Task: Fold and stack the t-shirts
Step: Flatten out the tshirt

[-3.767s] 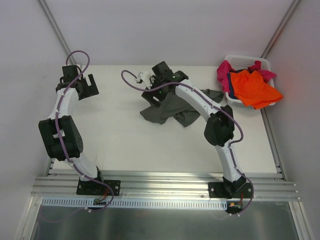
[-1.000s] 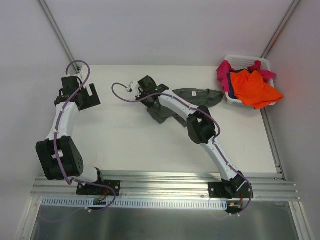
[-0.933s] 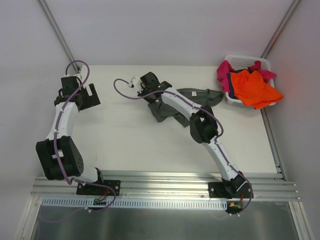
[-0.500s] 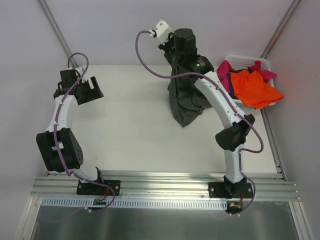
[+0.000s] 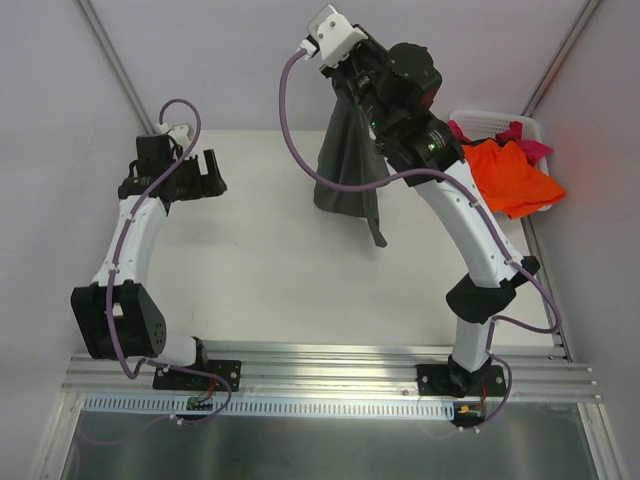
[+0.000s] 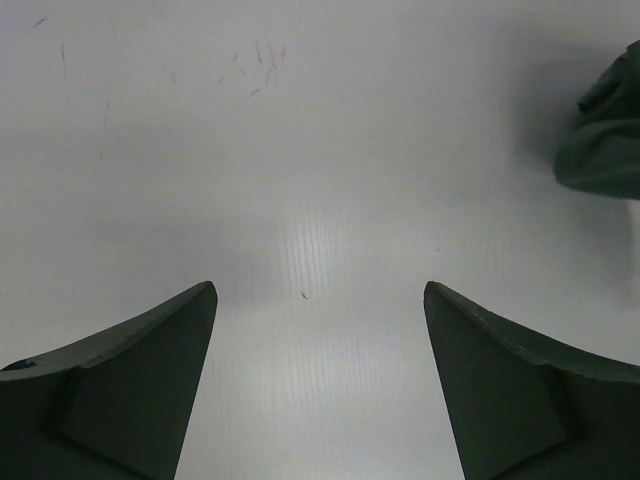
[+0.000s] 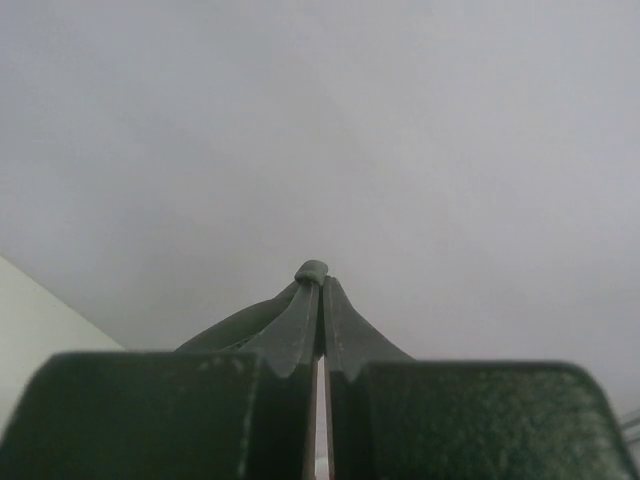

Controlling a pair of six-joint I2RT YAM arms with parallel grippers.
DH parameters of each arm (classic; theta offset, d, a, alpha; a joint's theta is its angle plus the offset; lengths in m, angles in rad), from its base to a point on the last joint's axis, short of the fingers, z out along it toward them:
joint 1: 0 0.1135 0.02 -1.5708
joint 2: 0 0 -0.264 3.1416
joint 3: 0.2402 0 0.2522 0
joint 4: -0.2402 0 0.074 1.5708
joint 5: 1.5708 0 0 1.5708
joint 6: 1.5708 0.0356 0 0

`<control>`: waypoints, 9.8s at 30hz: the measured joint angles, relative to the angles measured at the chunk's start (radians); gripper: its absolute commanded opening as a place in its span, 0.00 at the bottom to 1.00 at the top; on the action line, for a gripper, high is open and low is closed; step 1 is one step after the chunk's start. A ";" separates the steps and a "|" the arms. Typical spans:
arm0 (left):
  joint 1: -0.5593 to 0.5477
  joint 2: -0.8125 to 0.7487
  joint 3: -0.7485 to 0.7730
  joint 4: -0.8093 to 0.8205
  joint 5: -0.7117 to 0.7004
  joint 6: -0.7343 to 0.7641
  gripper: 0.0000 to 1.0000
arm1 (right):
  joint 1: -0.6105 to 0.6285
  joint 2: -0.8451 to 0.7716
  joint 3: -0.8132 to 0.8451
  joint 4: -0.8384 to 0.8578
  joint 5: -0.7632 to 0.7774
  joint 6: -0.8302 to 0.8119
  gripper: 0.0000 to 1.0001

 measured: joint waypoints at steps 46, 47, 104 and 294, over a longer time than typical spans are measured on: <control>0.124 -0.099 -0.008 -0.054 0.206 0.041 0.81 | 0.151 -0.084 -0.037 -0.776 -0.304 0.140 0.00; 0.124 -0.101 -0.008 -0.054 0.204 0.041 0.81 | 0.179 -0.100 -0.037 -0.772 -0.337 0.151 0.00; 0.192 -0.217 -0.083 -0.067 0.164 0.009 0.81 | 0.144 0.034 0.024 0.006 -0.094 -0.043 0.01; -0.158 0.348 0.682 -0.500 0.103 0.290 0.00 | -0.193 0.231 -0.367 -0.915 -0.585 0.503 0.66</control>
